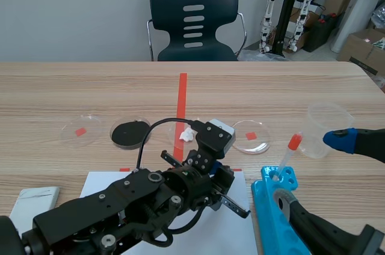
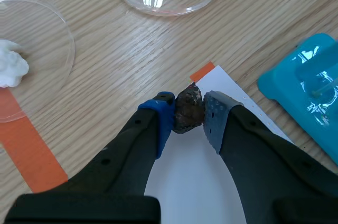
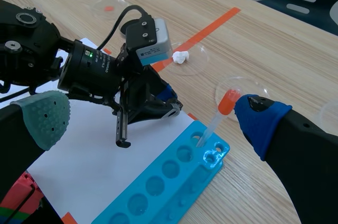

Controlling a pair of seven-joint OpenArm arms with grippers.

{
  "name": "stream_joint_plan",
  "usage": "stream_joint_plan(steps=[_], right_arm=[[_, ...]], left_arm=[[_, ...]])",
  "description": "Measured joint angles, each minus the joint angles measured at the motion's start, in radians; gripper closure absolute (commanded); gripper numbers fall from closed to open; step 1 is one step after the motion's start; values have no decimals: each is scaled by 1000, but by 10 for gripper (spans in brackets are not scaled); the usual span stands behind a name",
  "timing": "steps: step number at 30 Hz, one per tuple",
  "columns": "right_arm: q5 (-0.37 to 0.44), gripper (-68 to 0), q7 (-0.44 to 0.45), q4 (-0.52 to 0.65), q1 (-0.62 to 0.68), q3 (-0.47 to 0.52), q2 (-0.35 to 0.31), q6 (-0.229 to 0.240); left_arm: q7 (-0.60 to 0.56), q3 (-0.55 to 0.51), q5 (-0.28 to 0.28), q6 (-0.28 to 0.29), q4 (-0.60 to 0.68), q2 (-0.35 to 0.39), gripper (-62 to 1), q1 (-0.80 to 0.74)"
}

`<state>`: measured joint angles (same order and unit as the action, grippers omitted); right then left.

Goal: Put the right mineral back

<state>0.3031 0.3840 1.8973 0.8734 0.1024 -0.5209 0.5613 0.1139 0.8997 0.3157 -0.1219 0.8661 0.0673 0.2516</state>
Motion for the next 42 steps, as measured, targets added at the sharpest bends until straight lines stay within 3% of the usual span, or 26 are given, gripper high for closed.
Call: stream_joint_plan(steps=[5,11,20,26,34,39,42], right_arm=[[0,-679,0,0,0,0,0,0],[0,-679,0,0,0,0,0,0],[0,-679,0,0,0,0,0,0],[0,-679,0,0,0,0,0,0],[0,-679,0,0,0,0,0,0],[0,-679,0,0,0,0,0,0],[0,-679,0,0,0,0,0,0]], left_arm=[[-10,0,-1,5,-27,-1,-91,4],[9,-6,-2,55,-27,-1,-91,12],[9,-5,-14,87,-27,-1,-99,11],[17,-5,-16,90,-27,-1,-332,11],[7,-5,-17,90,-27,-1,-509,11],[-12,-5,-17,90,-10,5,-543,9],[-14,-5,-17,90,76,40,-543,-2]])
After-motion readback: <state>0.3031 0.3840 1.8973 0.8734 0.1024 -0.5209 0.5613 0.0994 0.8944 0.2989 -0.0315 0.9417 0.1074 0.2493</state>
